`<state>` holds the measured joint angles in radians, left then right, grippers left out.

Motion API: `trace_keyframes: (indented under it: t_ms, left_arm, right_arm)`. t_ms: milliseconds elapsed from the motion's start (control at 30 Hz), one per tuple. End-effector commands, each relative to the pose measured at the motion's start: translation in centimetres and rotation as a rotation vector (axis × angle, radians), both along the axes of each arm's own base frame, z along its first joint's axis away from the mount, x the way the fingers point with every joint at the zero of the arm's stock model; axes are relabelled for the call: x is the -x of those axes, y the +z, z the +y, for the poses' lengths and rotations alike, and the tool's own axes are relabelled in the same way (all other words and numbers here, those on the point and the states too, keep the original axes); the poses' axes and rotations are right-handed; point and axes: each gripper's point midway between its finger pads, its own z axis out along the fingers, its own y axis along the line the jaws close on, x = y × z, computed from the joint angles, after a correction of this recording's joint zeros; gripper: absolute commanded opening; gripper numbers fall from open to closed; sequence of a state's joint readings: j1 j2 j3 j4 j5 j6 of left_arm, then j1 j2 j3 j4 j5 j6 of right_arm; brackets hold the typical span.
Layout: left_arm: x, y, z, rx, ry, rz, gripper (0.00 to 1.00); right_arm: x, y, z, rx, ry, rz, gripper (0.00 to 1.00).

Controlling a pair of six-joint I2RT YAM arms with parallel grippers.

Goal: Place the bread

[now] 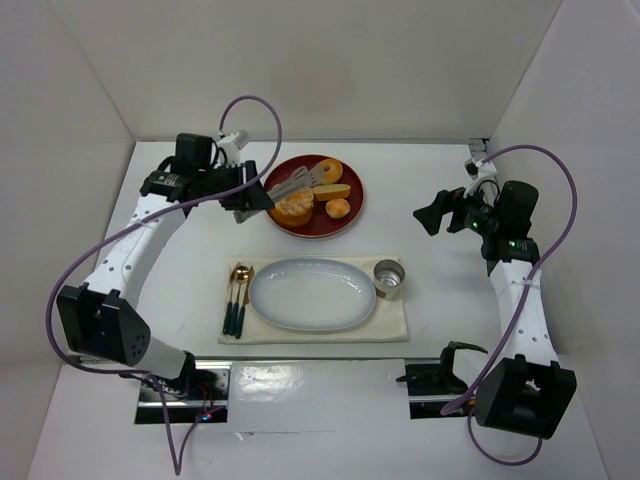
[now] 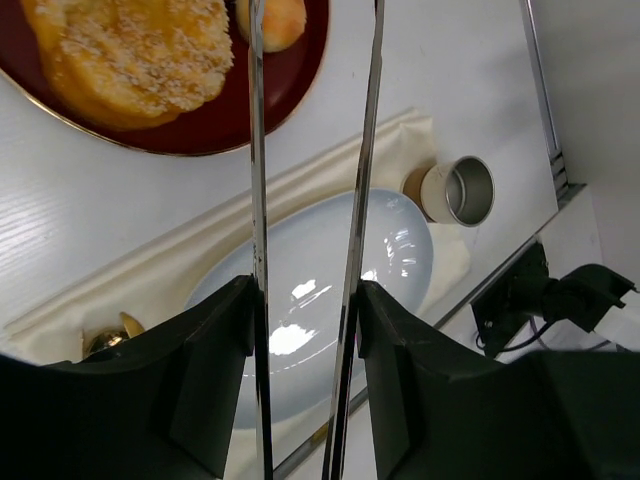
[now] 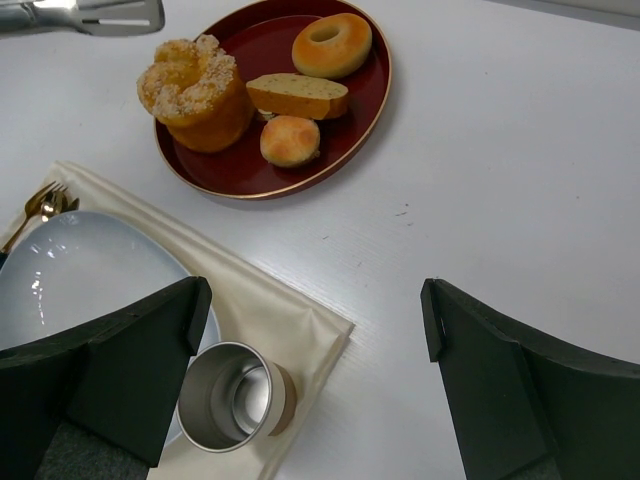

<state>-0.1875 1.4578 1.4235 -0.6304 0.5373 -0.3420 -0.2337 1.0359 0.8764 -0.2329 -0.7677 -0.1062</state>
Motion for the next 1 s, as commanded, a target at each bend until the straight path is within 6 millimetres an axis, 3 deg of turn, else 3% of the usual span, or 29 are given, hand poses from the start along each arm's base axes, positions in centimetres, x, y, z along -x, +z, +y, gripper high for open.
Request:
trace_keyframes:
  t_ms: [0,133,167,300,367,400,433,500,667,800,933,967]
  left_arm:
    - [0.1,0.9,-1.8,0.021,-0.057,-0.017,0.58]
    - [0.4,0.1,-3.9,0.002,-0.104,-0.002,0.58]
    - [0.4,0.7,-4.4,0.006,-0.115,-0.016,0.57]
    - [-0.5,0.3,-5.6,-0.051,-0.096,-0.016,0.57]
    - [-0.9,1.1,-6.7,-0.077,-0.097,-0.041,0.56]
    - [-1.3,0.2,-6.6,-0.122,-0.073,-0.021,0.56]
    - [-1.8,1.1,-7.0,-0.133,-0.066,-0.044,0.56]
    - [-1.8,0.1,-7.7,-0.182,-0.066,-0.02,0.56]
    - [-2.0,0.8,-9.2,-0.139,-0.039,0.015,0.53]
    - [-0.8,1.4,-10.8,-0.058,-0.024,0.058,0.53]
    - [-0.7,1.9,-11.2,-0.154,0.003,-0.007,0.53]
    - [-0.9,3.0,-11.5,-0.163,-0.004,-0.033,0.54]
  right_arm:
    - [0.2,1.5,0.0,0.019,0.008,-0.05,1.0]
    - [0.2,1.9,0.0,0.021,0.008,-0.059,1.0]
    - [0.3,2.1,0.0,0.023,0.008,-0.068,1.0]
    - [0.4,2.0,0.0,0.021,0.008,-0.059,1.0]
    - [0.4,2.0,0.0,0.021,0.008,-0.059,1.0]
    - [0.4,2.0,0.0,0.021,0.008,-0.059,1.0]
    - [0.4,2.0,0.0,0.021,0.008,-0.059,1.0]
    - [0.4,2.0,0.0,0.021,0.008,-0.059,1.0]
    - [0.5,2.0,0.1,0.018,0.016,-0.06,1.0]
    - [0.5,2.0,0.1,0.018,0.016,-0.06,1.0]
    - [0.6,2.0,0.3,0.014,0.025,-0.061,1.0]
    - [0.6,2.0,0.3,0.014,0.025,-0.061,1.0]
